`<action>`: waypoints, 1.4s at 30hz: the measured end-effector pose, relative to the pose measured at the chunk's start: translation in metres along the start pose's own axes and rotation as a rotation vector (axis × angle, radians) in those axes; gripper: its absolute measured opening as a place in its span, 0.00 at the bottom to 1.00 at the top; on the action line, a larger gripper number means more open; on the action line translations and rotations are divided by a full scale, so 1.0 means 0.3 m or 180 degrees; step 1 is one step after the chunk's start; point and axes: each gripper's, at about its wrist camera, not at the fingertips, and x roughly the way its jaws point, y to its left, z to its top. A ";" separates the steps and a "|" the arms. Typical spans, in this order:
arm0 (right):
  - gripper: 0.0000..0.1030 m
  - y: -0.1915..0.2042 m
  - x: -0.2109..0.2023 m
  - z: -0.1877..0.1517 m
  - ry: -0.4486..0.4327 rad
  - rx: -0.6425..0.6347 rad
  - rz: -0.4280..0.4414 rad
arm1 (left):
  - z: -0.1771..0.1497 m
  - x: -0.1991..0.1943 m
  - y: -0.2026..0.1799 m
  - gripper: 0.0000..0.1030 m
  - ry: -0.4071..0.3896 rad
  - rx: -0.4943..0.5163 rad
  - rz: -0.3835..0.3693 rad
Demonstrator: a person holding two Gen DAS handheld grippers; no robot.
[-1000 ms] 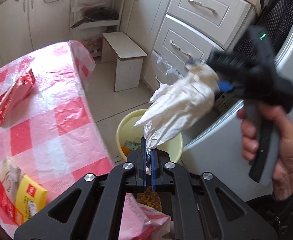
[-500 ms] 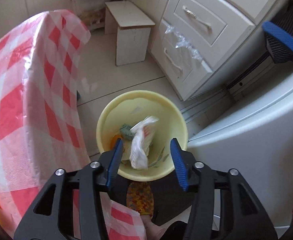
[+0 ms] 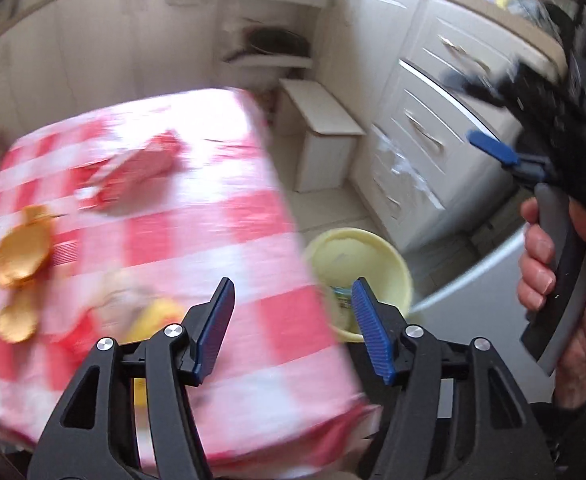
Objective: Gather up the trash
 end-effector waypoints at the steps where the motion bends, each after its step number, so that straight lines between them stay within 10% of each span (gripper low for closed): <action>1: 0.83 0.020 0.005 -0.009 0.0020 -0.0035 0.0024 | -0.012 -0.045 0.080 0.59 -0.0062 -0.0129 0.0124; 8: 0.83 0.213 0.081 -0.087 0.0301 -0.0351 0.0325 | -0.115 -0.218 0.646 0.61 -0.0138 -0.1437 0.0788; 12: 0.83 0.375 0.151 -0.162 0.0542 -0.0726 0.0520 | -0.143 -0.220 0.787 0.62 -0.0077 -0.1658 0.0942; 24: 0.75 0.712 0.408 -0.358 0.1135 -0.1176 0.0899 | -0.148 0.001 0.865 0.62 0.0301 -0.1559 0.1071; 30: 0.61 0.789 0.565 -0.430 0.1475 -0.1107 0.0896 | -0.147 0.028 0.873 0.16 0.0360 -0.1447 0.0837; 36: 0.48 0.824 0.634 -0.481 0.1641 -0.1088 0.0895 | -0.149 0.001 0.872 0.07 0.0308 -0.1371 0.0672; 42: 0.11 0.856 0.653 -0.509 0.1686 -0.1197 0.0925 | -0.160 -0.036 0.913 0.06 0.0260 -0.1430 0.0616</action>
